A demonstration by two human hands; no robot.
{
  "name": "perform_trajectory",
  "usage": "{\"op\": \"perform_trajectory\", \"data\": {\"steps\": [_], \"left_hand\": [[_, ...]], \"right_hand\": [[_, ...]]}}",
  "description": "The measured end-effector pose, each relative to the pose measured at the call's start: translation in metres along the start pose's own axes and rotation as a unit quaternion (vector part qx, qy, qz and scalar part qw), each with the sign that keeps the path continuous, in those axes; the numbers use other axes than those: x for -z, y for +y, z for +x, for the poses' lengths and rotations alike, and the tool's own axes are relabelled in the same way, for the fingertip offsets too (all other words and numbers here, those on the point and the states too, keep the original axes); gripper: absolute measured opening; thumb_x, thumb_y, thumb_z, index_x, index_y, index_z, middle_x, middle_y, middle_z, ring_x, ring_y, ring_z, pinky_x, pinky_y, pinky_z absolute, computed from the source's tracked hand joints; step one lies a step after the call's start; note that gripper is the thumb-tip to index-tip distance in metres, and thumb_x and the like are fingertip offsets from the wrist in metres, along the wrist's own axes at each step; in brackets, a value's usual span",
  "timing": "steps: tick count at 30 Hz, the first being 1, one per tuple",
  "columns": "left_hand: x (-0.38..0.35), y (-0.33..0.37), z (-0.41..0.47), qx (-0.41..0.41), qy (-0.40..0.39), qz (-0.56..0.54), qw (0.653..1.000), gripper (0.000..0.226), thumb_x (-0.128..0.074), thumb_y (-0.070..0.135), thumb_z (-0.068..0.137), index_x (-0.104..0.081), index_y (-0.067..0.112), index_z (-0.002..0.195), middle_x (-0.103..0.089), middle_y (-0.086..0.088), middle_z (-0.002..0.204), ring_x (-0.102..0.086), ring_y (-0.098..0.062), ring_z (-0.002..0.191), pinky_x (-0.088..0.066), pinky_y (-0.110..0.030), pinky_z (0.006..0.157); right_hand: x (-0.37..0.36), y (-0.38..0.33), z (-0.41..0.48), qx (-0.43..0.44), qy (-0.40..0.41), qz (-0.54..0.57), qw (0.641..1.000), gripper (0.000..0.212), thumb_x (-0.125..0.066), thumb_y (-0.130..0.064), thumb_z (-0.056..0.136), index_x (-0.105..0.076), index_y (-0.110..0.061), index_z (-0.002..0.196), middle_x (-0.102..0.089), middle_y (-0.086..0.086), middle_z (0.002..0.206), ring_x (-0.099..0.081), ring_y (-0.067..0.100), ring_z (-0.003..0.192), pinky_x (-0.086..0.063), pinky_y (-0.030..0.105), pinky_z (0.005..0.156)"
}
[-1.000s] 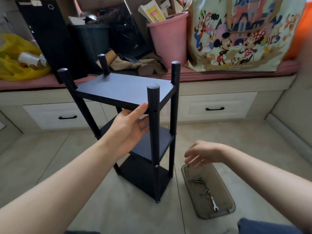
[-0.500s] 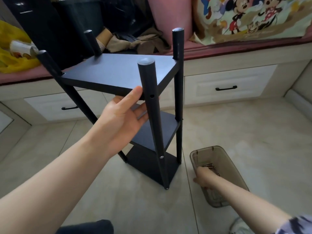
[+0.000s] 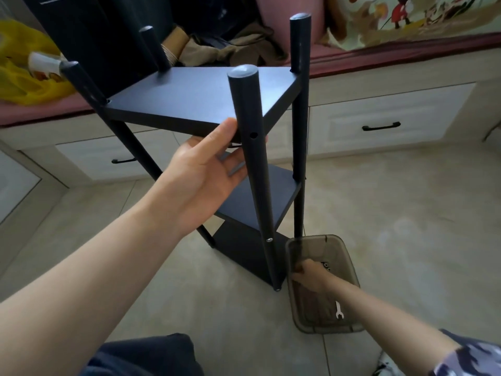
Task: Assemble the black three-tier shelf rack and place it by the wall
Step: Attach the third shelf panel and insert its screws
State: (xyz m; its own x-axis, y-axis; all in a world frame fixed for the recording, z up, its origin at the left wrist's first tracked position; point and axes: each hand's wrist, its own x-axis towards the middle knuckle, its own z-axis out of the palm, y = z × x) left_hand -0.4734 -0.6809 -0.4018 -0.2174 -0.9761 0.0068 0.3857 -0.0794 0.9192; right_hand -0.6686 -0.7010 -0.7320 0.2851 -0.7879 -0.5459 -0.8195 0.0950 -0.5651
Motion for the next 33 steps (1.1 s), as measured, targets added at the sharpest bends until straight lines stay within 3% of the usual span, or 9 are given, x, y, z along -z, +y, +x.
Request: {"op": "perform_trajectory", "data": {"steps": [4,6,8,13,19,24,33], "left_hand": [[-0.001,0.001,-0.001,0.006,0.006,-0.003,1.0,0.024,-0.061,0.027,0.092,-0.08,0.014,0.101,-0.074,-0.005,0.112,-0.071,-0.022,0.109,-0.058,-0.032,0.088],[-0.001,0.002,-0.002,0.007,0.009,-0.002,1.0,0.024,-0.061,0.027,0.093,-0.08,0.015,0.1,-0.074,-0.004,0.111,-0.071,-0.021,0.109,-0.058,-0.032,0.087],[-0.002,0.002,-0.002,0.005,0.012,0.0,1.0,0.024,-0.059,0.026,0.094,-0.081,0.017,0.098,-0.075,-0.002,0.107,-0.071,-0.021,0.109,-0.058,-0.033,0.089],[-0.001,0.003,-0.003,0.008,0.0,0.006,1.0,0.026,-0.057,0.026,0.095,-0.081,0.017,0.095,-0.075,-0.001,0.103,-0.071,-0.02,0.107,-0.057,-0.033,0.089],[0.0,0.003,-0.001,0.005,-0.003,0.014,1.0,0.024,-0.06,0.028,0.089,-0.081,0.019,0.092,-0.076,0.001,0.098,-0.071,-0.018,0.107,-0.057,-0.032,0.088],[0.002,0.002,-0.001,0.006,-0.007,0.018,1.0,0.031,-0.052,0.027,0.098,-0.081,0.02,0.091,-0.076,0.002,0.099,-0.07,-0.018,0.108,-0.056,-0.032,0.09],[-0.001,0.001,0.0,0.004,-0.008,0.021,1.0,0.026,-0.057,0.029,0.092,-0.082,0.022,0.09,-0.076,0.003,0.098,-0.071,-0.017,0.107,-0.057,-0.032,0.09]], "right_hand": [[0.006,0.018,0.005,-0.029,0.028,-0.07,0.997,0.014,-0.05,-0.016,0.1,-0.06,-0.02,0.091,-0.066,0.001,0.093,-0.062,0.013,0.077,-0.043,0.015,0.057],[0.003,0.029,0.008,-0.048,0.016,-0.106,0.993,0.015,-0.049,-0.015,0.101,-0.063,-0.017,0.106,-0.067,0.005,0.108,-0.064,0.019,0.095,-0.048,0.02,0.071],[0.0,0.039,0.008,-0.058,-0.01,-0.15,0.987,0.024,-0.045,-0.012,0.102,-0.06,-0.012,0.122,-0.063,0.008,0.125,-0.061,0.023,0.109,-0.044,0.023,0.08],[-0.02,0.063,0.013,-0.057,-0.042,-0.249,0.966,0.049,-0.037,0.001,0.101,-0.034,-0.004,0.15,-0.031,0.019,0.156,-0.052,0.032,0.13,-0.045,0.037,0.105],[-0.031,0.072,0.023,-0.049,-0.024,-0.322,0.945,0.043,-0.029,0.0,0.103,-0.041,-0.001,0.144,-0.038,0.018,0.15,-0.054,0.032,0.127,-0.046,0.042,0.102],[-0.03,0.072,0.027,-0.042,-0.011,-0.328,0.944,0.041,-0.03,0.001,0.102,-0.048,-0.001,0.14,-0.046,0.017,0.144,-0.056,0.032,0.124,-0.048,0.041,0.099],[-0.035,0.077,0.025,-0.039,0.006,-0.338,0.94,0.041,-0.028,-0.002,0.105,-0.043,0.001,0.143,-0.043,0.02,0.146,-0.054,0.03,0.125,-0.048,0.039,0.099]]}}
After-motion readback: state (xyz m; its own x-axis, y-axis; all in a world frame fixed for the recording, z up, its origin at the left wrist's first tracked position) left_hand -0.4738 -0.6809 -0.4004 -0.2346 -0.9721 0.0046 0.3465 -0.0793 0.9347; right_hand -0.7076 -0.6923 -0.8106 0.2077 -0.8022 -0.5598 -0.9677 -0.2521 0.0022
